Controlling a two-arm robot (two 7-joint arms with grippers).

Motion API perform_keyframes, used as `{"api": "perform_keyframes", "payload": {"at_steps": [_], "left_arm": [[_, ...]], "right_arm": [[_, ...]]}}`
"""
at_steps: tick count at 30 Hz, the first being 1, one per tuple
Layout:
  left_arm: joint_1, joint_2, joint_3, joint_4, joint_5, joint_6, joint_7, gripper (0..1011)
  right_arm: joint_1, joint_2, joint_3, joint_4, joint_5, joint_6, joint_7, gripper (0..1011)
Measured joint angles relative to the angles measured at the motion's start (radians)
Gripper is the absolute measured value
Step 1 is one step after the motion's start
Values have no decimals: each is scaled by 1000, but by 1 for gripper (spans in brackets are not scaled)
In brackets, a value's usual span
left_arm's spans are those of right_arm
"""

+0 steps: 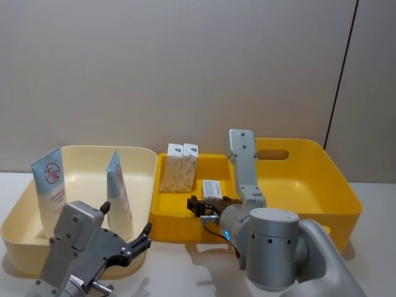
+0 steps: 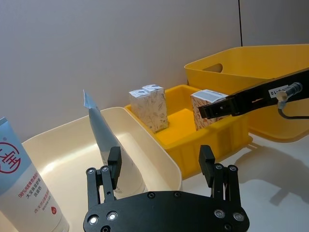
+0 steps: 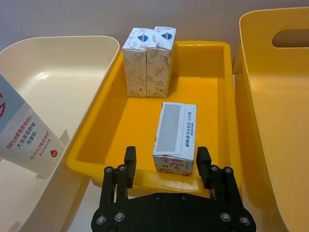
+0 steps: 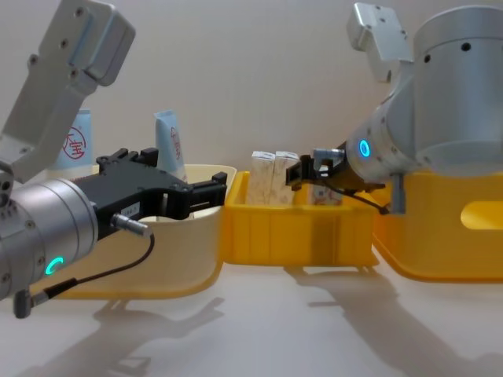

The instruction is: Bimanual collaborative sorting of washing and personal care products

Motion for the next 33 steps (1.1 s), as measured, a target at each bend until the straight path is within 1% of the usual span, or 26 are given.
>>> {"api": "perform_keyframes", "payload": {"at_steps": [2, 3, 4, 5, 6, 8, 9, 10, 12, 17, 33], "left_arm": [[0, 0, 0, 0, 0, 0, 0, 1000], [0, 0, 0, 0, 0, 0, 0, 1000], [0, 0, 0, 0, 0, 0, 0, 1000], [0, 0, 0, 0, 0, 0, 0, 1000], [0, 0, 0, 0, 0, 0, 0, 999], [0, 0, 0, 0, 0, 0, 0, 1000], [0, 0, 0, 0, 0, 0, 0, 1000], [0, 0, 0, 0, 0, 0, 0, 1000], [0, 0, 0, 0, 0, 0, 0, 1000], [0, 0, 0, 0, 0, 0, 0, 999], [0, 0, 0, 0, 0, 0, 0, 1000]], "right_arm": [[2, -1, 1, 4, 0, -1, 0, 754], [3, -2, 1, 5, 0, -1, -1, 705], [4, -3, 1, 7, 0, -1, -1, 688], [5, -4, 2, 9, -1, -1, -1, 627], [5, -4, 2, 9, -1, -1, -1, 627], [6, -4, 2, 11, -1, -2, -1, 531], [7, -5, 3, 12, -1, -3, -2, 510], [7, -5, 3, 12, -1, -3, -2, 510], [8, -6, 3, 15, -1, -3, -2, 460], [9, -7, 3, 17, -1, -4, -2, 444], [11, -7, 4, 19, -1, -8, -1, 444]]}}
